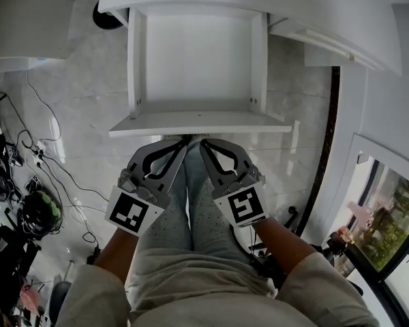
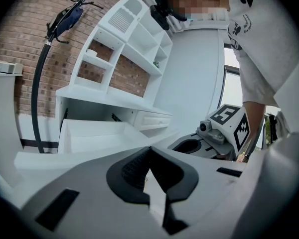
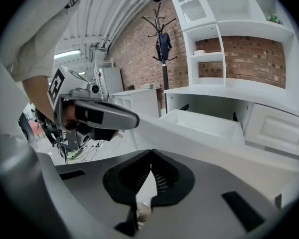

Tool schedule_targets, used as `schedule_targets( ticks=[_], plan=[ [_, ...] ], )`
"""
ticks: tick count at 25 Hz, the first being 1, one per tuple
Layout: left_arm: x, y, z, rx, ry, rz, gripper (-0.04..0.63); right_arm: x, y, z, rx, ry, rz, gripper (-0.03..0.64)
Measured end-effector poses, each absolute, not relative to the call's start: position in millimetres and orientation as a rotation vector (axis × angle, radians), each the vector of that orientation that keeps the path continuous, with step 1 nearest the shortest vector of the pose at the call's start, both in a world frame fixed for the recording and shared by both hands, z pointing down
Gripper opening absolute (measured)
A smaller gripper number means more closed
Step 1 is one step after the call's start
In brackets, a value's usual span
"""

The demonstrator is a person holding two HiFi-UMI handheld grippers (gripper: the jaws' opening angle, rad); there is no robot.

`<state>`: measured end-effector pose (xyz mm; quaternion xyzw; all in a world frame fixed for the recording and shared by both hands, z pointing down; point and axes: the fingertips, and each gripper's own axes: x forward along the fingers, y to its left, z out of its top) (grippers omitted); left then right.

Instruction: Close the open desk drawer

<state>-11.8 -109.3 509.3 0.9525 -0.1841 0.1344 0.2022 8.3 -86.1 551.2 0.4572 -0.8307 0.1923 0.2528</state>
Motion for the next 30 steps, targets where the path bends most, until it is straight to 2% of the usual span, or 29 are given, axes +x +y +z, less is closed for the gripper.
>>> schedule_targets(
  ticks=[4, 22, 24, 27, 30],
  plan=[
    [-13.0, -104.6, 523.2, 2.801, -0.419, 0.524, 0.017, 6.8, -84.7, 568.9, 1.262, -2.213, 0.559, 0.030],
    [-10.3, -105.8, 551.4, 2.765, -0.412, 0.539, 0.017, 11.1, -82.9, 629.2, 1.378, -1.993, 0.948, 0.037],
    [-9.4, -106.8, 551.9, 2.760, -0.416, 0.532, 0.017, 9.4, -81.1, 630.6, 1.387, -1.985, 0.969, 0.055],
    [-8.4, -108.8, 552.4, 2.755, -0.424, 0.519, 0.017, 7.0, -76.9, 634.8, 1.404, -1.958, 1.034, 0.119],
    [-8.4, -109.2, 553.5, 2.745, -0.427, 0.513, 0.017, 11.4, -73.6, 639.7, 1.464, -1.895, 1.087, 0.134]
  ],
)
